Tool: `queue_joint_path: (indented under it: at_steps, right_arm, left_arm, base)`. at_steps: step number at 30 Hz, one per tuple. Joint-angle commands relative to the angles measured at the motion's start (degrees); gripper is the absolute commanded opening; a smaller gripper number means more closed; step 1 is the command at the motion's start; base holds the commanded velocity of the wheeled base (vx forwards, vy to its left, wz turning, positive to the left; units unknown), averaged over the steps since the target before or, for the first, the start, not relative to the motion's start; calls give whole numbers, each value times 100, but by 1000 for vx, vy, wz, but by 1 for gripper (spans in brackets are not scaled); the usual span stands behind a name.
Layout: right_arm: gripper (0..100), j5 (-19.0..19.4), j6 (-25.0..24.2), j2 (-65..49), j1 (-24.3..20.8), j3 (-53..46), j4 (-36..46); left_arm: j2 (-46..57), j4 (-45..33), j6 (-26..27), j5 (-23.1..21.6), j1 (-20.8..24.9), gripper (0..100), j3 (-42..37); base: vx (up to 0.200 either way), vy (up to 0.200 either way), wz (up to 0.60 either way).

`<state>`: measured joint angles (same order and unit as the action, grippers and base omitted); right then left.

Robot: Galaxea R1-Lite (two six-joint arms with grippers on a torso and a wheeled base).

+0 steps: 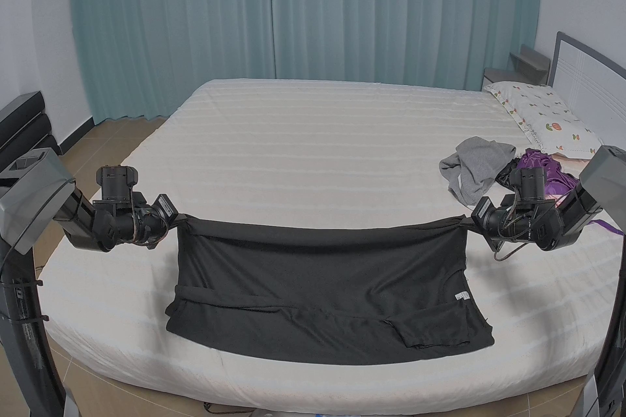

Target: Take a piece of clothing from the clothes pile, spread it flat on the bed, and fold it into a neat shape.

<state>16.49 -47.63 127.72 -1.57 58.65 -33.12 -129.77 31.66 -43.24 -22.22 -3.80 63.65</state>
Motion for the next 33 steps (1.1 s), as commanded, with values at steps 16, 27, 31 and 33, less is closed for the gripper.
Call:
queue_joint_path:
  at_steps: [16,27,31,33]
  right_arm:
    - [0,73,324,-89,17,-468,78]
    - [0,82,878,-19,-1,-1242,34]
    - [0,73,1054,42,-19,-1382,43]
    - [0,73,1124,60,-19,-1409,78]
  left_arm:
    - [154,-336,9,-107,-165,0,-239]
    - [145,-336,518,-107,-173,0,-1003]
    - [75,-327,677,-98,-156,0,-1118]
    - [92,-336,729,-98,-156,0,-1153]
  base:
    - [0,0,0]
    - [0,0,0]
    - [0,0,0]
    - [0,0,0]
